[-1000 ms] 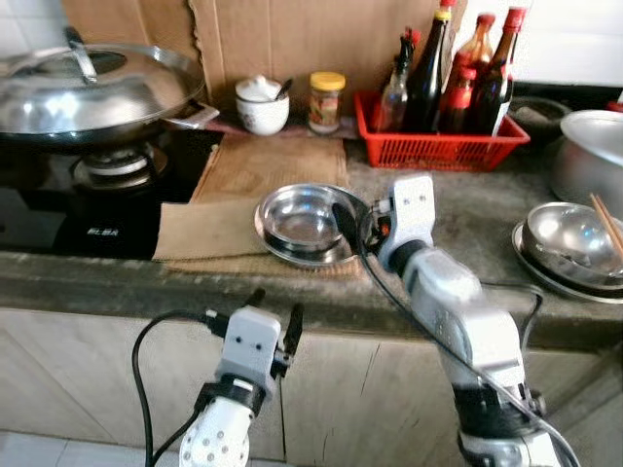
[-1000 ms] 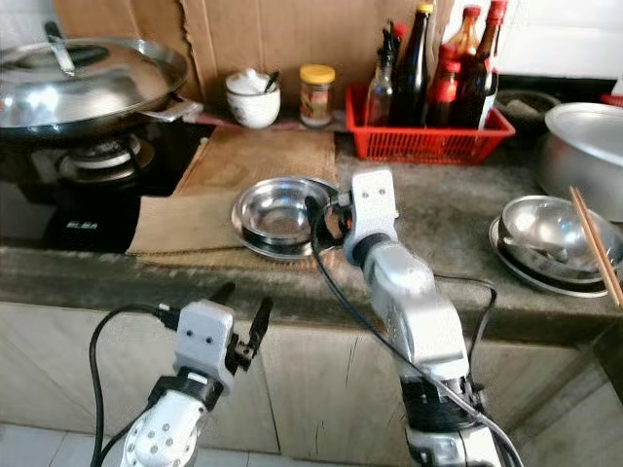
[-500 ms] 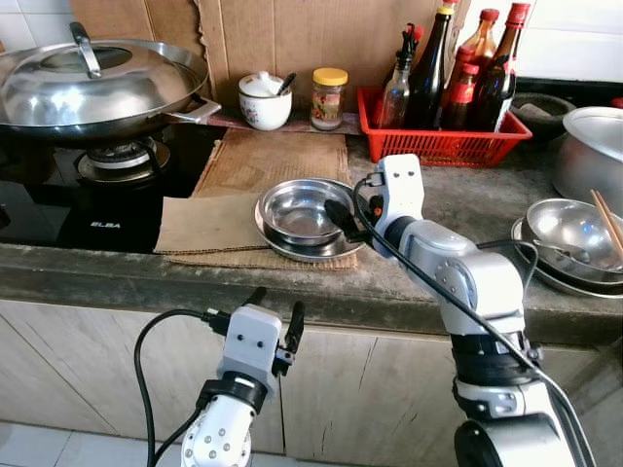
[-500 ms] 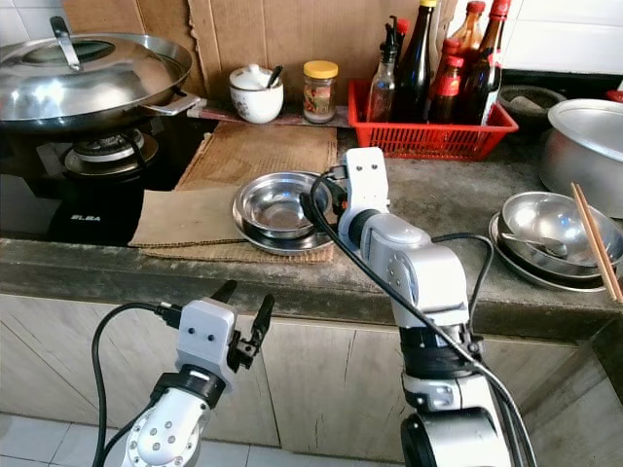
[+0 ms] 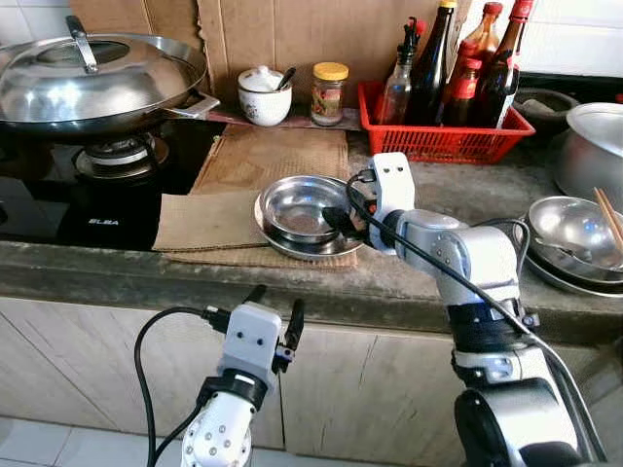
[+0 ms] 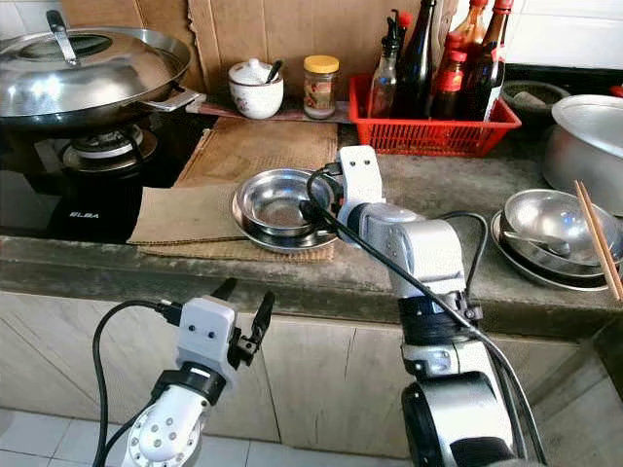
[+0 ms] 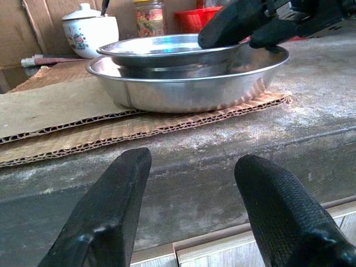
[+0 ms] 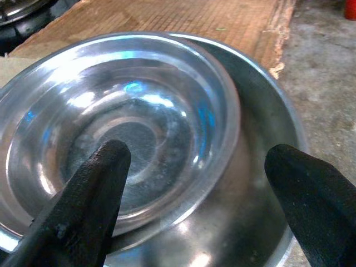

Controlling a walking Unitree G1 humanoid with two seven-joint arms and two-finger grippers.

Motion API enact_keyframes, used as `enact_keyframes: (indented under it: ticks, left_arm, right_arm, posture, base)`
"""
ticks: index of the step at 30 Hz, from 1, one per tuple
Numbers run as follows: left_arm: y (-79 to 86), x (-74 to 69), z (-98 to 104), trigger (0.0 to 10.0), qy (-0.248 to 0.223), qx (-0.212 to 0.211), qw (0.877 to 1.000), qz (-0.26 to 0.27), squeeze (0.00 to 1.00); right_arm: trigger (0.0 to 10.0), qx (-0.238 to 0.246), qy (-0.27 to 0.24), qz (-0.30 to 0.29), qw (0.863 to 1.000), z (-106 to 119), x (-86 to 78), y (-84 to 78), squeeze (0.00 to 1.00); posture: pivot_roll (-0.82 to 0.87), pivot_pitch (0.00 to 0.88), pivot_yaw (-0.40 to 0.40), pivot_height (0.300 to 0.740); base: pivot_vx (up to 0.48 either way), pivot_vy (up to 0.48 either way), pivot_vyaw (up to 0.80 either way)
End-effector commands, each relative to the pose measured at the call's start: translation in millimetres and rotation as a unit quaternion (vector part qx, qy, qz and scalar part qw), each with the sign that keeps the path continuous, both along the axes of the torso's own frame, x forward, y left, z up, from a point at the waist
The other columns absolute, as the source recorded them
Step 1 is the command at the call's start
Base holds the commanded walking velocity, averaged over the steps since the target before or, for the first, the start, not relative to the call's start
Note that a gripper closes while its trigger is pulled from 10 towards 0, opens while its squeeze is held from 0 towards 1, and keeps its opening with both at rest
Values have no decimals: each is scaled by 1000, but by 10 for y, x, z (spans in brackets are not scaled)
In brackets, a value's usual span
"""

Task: Kitchen organization

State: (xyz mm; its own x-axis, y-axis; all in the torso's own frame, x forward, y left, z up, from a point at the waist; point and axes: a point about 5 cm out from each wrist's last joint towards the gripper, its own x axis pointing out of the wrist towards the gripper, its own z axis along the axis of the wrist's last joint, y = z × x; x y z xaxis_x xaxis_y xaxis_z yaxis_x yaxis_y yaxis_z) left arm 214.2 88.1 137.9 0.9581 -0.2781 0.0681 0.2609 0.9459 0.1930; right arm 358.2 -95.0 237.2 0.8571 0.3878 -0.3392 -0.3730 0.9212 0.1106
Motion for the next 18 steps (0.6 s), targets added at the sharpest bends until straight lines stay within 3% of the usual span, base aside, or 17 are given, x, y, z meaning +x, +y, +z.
enact_keyframes:
  ticks: [1, 18]
  left_arm:
    - [-15, -1, -19, 10000, 3, 4, 1000, 0, 0]
    - [-23, -1, -15, 10000, 5, 3, 1000, 4, 0]
  right_arm:
    - [10000, -4, 5, 4, 1000, 36, 19, 13, 0]
    - [10000, 21, 34, 25, 999, 126, 128, 128, 0]
  posture:
    - [167, 53, -68, 740]
    - [161, 70, -76, 740]
  base:
    - [0, 0, 0]
    - [0, 0, 0]
